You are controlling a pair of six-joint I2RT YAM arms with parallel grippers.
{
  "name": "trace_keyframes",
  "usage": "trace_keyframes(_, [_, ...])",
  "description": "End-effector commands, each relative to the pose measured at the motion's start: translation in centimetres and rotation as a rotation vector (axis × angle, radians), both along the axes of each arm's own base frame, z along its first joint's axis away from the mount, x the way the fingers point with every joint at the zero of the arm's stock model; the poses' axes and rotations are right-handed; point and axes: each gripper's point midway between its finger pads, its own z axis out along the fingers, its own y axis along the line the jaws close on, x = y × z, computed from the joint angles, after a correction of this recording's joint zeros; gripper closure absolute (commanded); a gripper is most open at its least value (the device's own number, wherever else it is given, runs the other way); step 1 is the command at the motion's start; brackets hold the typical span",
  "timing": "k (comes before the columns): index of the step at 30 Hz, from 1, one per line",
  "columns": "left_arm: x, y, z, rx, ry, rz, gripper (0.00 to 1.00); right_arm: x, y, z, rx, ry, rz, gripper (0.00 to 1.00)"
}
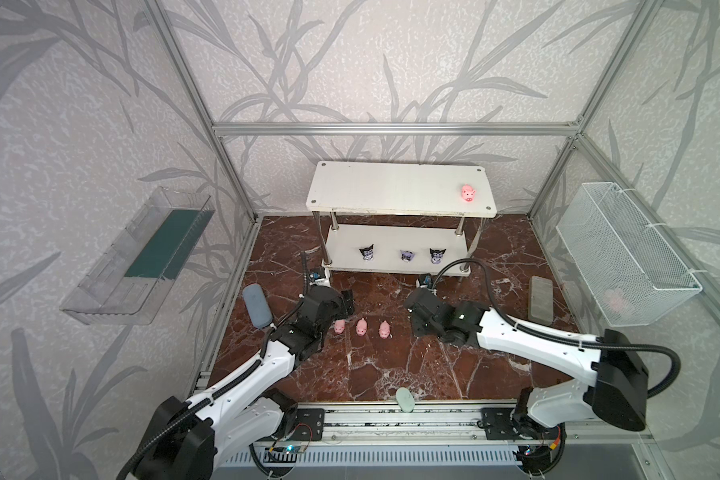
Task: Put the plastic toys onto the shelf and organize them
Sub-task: 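Lift the pink pig with the right gripper and carry it over the top shelf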
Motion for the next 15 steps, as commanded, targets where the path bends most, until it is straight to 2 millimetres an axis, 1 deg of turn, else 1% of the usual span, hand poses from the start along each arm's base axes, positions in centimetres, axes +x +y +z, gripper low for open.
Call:
trace_keyframes(1, [0.0, 0.1, 0.0, -0.014, 0.003, 0.010, 0.24, -0.3, -2.2, 4.5, -0.058, -0.061, 0.013, 0.69])
trace_keyframes(5, [0.2, 0.2, -0.2, -0.008, 0.010, 0.013, 0.24, 0.8, -2.6, 10.3, -0.080, -0.184, 0.049, 0.68])
trace_keyframes(7, [0.3, 0.2, -0.3, -0.008, 0.014, 0.011, 0.24, 1.5, -2.2, 13.7, -0.063, -0.245, 0.069, 0.68])
trace_keyframes(10, [0.4, -0.1, -0.3, -0.018, 0.017, 0.000, 0.24, 2.9, -1.3, 17.5, -0.026, -0.308, 0.098, 0.68])
trace_keyframes(13, [0.5, -0.2, -0.5, -0.022, 0.022, -0.005, 0.24, 5.1, -0.9, 20.2, -0.022, -0.366, 0.097, 0.67])
trace_keyframes(15, [0.6, -0.2, -0.6, -0.027, 0.024, -0.003, 0.24, 6.9, -0.7, 21.1, -0.017, -0.383, 0.088, 0.67])
